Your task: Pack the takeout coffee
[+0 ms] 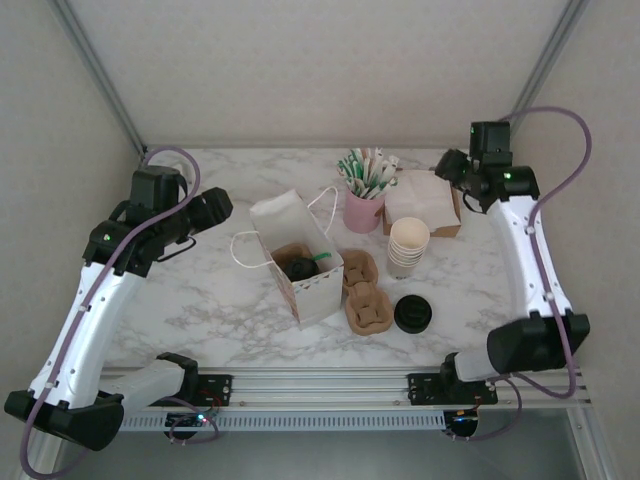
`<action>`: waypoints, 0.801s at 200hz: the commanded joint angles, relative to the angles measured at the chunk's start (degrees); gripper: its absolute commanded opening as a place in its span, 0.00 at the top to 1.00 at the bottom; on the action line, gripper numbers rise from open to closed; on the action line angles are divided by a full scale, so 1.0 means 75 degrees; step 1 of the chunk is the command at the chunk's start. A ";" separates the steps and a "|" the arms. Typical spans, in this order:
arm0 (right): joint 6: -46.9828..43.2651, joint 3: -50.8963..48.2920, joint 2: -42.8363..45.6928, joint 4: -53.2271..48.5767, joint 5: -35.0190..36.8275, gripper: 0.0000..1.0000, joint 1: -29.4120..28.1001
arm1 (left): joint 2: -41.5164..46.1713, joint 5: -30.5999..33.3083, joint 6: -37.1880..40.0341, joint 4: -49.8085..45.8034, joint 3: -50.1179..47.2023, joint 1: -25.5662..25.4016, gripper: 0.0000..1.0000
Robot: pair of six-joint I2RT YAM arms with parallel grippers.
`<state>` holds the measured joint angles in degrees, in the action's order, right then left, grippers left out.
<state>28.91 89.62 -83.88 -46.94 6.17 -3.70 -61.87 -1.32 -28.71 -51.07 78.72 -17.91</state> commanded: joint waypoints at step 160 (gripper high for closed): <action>0.3564 -0.3537 -0.1919 0.3983 -0.1688 0.34 0.0368 | 0.0172 0.0095 -0.0156 -0.0016 -0.0244 -0.0054 0.24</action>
<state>54.04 63.46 -96.44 -20.67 -7.33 -0.78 -61.84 -1.34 -28.95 -51.09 77.12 -17.91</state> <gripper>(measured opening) 0.672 0.759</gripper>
